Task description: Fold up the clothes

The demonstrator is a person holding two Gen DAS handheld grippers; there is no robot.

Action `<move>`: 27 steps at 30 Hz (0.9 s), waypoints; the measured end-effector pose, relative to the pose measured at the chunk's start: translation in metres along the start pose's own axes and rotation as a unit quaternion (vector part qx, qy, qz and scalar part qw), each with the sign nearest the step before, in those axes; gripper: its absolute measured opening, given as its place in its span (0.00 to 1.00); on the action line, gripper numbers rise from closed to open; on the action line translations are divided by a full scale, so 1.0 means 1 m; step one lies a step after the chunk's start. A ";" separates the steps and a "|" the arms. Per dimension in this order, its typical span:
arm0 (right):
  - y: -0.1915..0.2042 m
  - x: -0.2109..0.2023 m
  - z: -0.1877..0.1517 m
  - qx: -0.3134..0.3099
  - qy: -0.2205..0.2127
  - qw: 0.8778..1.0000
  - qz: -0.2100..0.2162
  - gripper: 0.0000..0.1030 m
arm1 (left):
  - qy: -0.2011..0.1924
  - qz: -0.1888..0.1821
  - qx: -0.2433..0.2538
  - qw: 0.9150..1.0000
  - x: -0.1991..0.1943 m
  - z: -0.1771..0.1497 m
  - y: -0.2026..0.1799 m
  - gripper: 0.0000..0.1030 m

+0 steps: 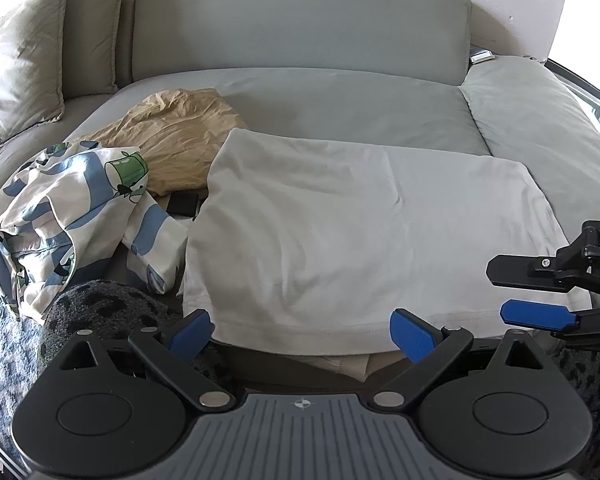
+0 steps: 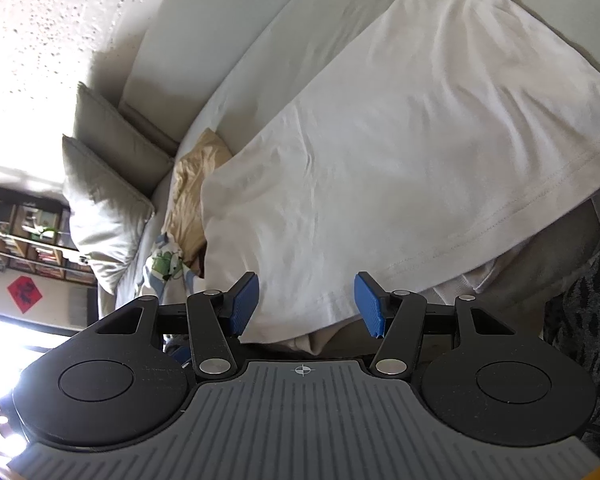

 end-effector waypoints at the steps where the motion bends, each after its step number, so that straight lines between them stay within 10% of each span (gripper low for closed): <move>1: 0.000 0.000 0.000 -0.001 0.001 1.000 0.001 0.57 | 0.000 0.000 0.000 1.000 0.000 0.000 0.000 0.94; 27: -0.021 -0.010 0.002 0.026 -0.014 0.999 -0.019 0.58 | 0.007 -0.003 0.026 1.000 0.004 -0.002 -0.018 0.94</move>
Point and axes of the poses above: each gripper's, at about its wrist camera, not at the fingertips, and x roughly the way its jaws point, y to its left, z to its top, the point moved 6 cm from there along x, roughly the way its jaws point, and after that the axes turned 6 degrees about -y, right-handed, at the moved point
